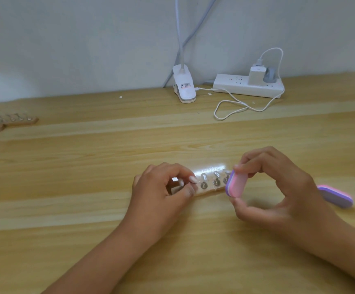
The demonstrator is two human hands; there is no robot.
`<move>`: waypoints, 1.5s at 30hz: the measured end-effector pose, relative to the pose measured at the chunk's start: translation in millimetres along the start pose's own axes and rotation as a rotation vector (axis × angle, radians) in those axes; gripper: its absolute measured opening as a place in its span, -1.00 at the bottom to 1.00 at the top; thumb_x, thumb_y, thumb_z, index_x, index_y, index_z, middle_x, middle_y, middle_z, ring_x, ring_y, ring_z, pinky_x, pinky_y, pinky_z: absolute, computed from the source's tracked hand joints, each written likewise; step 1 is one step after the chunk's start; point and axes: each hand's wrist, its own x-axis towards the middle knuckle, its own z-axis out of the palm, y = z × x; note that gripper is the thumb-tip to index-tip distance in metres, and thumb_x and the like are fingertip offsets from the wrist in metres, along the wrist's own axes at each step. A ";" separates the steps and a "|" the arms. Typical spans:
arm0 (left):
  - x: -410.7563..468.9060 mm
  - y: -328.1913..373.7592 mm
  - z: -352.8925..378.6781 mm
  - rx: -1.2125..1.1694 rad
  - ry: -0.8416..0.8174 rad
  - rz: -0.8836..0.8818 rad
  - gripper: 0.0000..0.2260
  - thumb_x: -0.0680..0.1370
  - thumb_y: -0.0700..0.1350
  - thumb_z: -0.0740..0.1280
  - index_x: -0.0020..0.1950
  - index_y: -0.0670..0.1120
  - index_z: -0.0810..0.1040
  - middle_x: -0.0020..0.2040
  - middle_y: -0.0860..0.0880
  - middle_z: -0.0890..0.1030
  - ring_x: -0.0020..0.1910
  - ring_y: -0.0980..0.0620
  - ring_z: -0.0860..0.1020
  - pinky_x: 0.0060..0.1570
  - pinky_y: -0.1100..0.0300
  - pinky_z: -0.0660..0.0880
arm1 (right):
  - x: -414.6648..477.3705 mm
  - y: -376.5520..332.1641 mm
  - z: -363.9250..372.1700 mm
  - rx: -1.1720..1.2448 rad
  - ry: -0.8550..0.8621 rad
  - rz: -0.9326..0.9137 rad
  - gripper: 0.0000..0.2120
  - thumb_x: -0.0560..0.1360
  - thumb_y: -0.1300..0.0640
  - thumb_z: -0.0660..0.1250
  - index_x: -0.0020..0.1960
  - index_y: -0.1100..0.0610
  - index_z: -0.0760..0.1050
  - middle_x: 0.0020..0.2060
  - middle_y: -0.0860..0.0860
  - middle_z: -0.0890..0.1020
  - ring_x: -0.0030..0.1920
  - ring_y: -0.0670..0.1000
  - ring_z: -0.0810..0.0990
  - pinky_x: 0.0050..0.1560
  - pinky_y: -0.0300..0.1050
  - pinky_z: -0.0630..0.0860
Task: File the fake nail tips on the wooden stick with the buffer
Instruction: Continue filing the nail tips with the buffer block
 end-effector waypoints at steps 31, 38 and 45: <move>5.0 4.1 3.3 0.153 0.075 0.377 -0.93 0.40 0.05 0.39 -0.19 0.14 0.67 -0.05 0.23 0.58 -0.04 0.19 0.47 0.07 0.20 0.31 | 2.0 -10.2 4.4 0.106 0.003 0.114 -0.71 0.35 -0.02 0.40 0.06 -0.03 0.56 0.01 -0.12 0.61 0.06 0.01 0.61 0.08 -0.26 0.48; -5.3 8.0 -7.3 -0.134 0.069 0.290 -0.91 0.38 0.03 0.43 -0.18 0.08 0.70 -0.17 0.17 0.66 -0.16 0.10 0.57 -0.20 0.44 0.36 | 3.0 -9.2 0.2 0.080 0.118 0.046 -0.69 0.35 0.17 0.49 0.07 0.03 0.54 -0.07 -0.14 0.62 -0.01 0.01 0.62 0.05 -0.27 0.48; -16.3 16.8 -7.5 -0.278 0.063 0.317 -0.94 0.40 -0.11 0.47 -0.17 0.03 0.71 -0.25 0.13 0.68 -0.37 0.18 0.55 -0.44 0.34 0.41 | 0.9 -12.7 -2.3 0.134 0.165 0.022 -0.72 0.35 0.21 0.52 0.04 0.07 0.59 -0.05 -0.09 0.62 -0.04 0.07 0.65 0.01 -0.14 0.54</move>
